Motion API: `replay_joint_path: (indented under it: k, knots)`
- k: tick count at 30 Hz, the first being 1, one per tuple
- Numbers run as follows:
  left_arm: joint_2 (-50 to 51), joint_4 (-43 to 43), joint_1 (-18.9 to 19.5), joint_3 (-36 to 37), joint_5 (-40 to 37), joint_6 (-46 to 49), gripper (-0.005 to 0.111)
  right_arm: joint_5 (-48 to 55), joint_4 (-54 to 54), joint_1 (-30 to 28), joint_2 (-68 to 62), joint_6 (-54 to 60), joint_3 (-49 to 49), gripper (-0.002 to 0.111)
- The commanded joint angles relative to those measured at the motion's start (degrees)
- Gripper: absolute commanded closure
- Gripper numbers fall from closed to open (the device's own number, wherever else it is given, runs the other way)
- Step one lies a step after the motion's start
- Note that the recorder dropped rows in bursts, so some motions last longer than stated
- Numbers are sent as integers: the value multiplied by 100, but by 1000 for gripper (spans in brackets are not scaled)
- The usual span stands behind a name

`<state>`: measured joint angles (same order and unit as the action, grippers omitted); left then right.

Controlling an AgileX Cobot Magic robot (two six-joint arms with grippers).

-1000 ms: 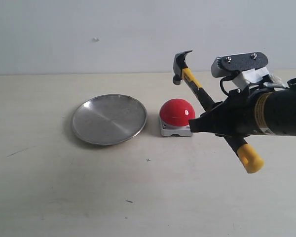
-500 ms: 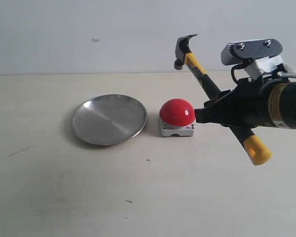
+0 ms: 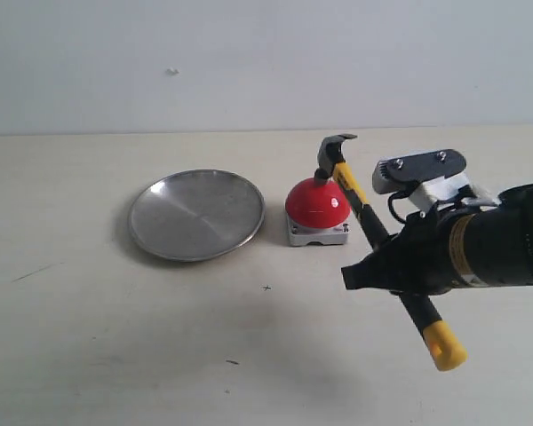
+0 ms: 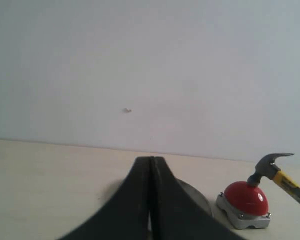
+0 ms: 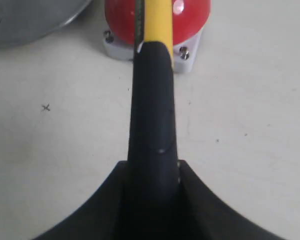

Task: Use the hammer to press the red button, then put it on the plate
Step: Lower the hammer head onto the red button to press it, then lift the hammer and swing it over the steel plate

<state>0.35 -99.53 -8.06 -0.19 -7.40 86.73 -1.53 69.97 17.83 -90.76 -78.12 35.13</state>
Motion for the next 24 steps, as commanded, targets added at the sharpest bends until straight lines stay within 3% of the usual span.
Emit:
replay_joint_path:
  k: [1,10,13,19,24]
  knots:
    - [-35,-41,6,19,7,-28,107,-276,-30,-33,-15,9,29,108]
    - [-35,-41,6,19,7,-28,107,-331,-117,-33,1728,-63,315,108]
    - [-35,-41,6,19,7,-28,107,-854,-106,-33,2117,-314,463,108]
    - [-35,-41,6,19,7,-28,107,-2971,-472,12,1745,-852,718,108]
    - [-35,-41,6,19,7,-28,107,-3842,-1526,205,645,-812,1048,108]
